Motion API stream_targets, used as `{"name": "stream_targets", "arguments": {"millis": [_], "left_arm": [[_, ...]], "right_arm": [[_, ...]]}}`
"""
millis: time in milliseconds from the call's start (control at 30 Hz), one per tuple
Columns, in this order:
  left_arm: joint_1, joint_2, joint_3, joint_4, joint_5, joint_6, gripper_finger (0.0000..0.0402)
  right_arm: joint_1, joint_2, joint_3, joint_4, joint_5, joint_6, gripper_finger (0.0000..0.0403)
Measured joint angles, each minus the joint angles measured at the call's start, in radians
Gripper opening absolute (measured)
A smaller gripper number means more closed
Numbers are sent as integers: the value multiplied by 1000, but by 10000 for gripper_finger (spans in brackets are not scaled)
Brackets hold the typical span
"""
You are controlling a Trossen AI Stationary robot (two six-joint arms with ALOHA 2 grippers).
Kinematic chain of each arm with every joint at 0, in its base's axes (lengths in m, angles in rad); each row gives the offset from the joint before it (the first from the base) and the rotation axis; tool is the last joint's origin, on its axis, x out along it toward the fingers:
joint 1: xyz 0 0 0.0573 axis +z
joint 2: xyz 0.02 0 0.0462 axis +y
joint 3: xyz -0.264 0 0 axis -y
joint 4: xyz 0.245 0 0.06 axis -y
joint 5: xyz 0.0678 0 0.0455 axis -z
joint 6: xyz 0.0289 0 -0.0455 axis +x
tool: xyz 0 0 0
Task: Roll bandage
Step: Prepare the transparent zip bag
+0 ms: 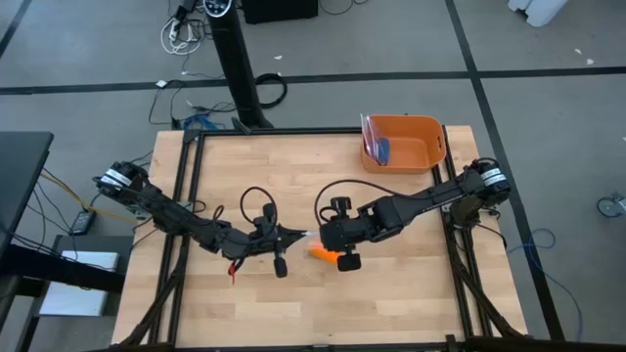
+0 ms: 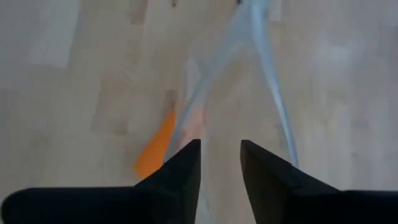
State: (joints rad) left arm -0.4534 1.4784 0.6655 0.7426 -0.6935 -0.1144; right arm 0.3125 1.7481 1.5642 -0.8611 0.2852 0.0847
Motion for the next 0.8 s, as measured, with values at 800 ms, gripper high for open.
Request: {"name": "stream_targets", "arguments": {"millis": [800], "left_arm": [[2, 0, 0, -17, -34, -2, 1]], "right_arm": [[2, -4, -35, 131, 35, 28, 3]]}}
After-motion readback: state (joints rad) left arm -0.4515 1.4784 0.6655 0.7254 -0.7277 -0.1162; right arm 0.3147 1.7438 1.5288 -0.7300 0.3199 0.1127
